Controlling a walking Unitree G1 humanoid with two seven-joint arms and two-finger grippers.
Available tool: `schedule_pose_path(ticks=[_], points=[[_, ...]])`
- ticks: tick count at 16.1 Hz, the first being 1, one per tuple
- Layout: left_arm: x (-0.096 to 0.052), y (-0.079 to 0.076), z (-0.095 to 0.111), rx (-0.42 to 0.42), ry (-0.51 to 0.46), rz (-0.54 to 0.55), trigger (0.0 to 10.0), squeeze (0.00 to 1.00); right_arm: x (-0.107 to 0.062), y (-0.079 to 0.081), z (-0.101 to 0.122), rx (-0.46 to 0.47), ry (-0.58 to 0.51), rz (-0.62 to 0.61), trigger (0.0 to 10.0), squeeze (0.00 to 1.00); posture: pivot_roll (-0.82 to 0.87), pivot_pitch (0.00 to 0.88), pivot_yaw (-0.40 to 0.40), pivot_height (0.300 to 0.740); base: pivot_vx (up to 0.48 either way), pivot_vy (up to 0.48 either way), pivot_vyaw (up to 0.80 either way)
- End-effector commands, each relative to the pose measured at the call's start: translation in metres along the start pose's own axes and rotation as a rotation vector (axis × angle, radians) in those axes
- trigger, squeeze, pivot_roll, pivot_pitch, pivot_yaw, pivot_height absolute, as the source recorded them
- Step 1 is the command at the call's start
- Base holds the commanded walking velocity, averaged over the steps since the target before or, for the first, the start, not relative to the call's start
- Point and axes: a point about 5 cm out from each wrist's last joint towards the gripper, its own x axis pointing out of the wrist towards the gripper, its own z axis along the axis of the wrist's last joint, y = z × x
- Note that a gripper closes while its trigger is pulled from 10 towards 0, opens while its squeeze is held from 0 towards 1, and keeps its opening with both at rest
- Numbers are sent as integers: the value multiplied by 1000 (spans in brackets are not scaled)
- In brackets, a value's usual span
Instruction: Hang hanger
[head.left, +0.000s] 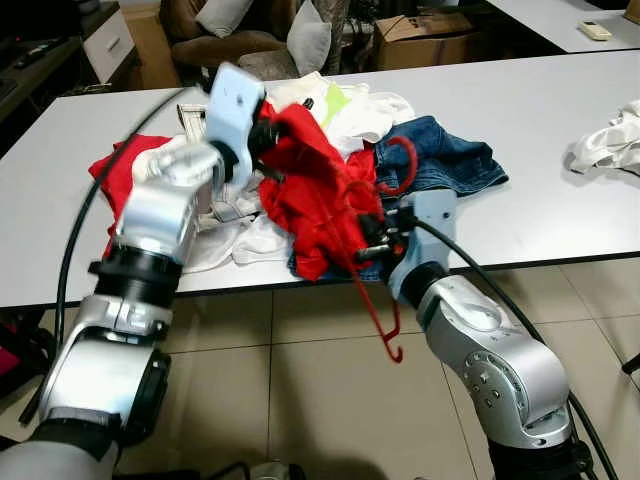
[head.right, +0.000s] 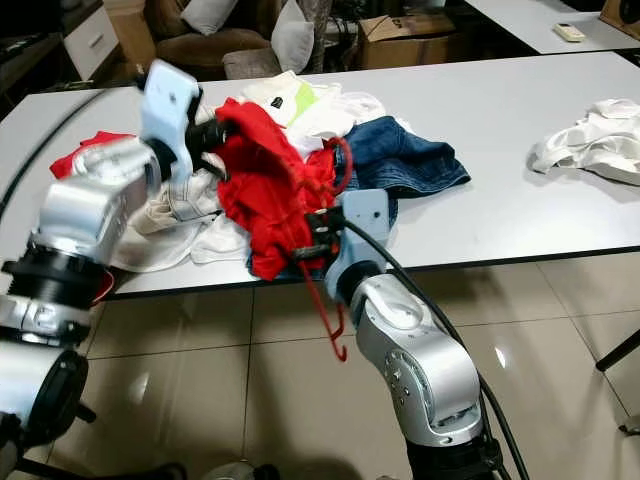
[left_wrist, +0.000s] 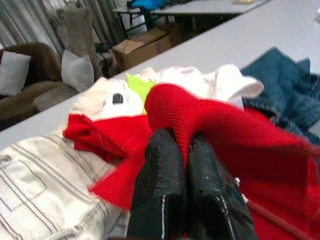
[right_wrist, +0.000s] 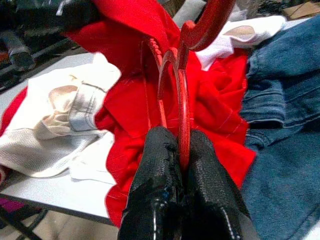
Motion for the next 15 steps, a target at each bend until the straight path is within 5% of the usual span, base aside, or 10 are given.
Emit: schedule_pose_path(ticks=[1,6,9,11,13,15], points=[[-4,2,-2,52,-8,9,0,0,0,3,11,-10,-56,-7,10000,0,-162,0,106,740,0,0,0],[-26,-10,-32,-58,-24,12,0,0,14,18,-12,-99,-10,133,10000,0,-120,1,70,740,0,0,0],[-51,-10,-48,-111,11,49,0,0,20,15,-25,-217,27,100,10000,0,-97,12,53,740,0,0,0],[-63,-8,-53,-126,16,71,0,0,24,11,-20,-197,-27,50,10000,0,-75,8,41,740,0,0,0],[-69,3,-46,-189,-15,108,0,0,35,-3,-9,-225,-96,-36,10000,0,-88,0,55,740,0,0,0],[-51,23,-18,-214,-114,153,0,0,60,-34,22,-267,-175,-124,10000,0,-84,0,46,740,0,0,0]])
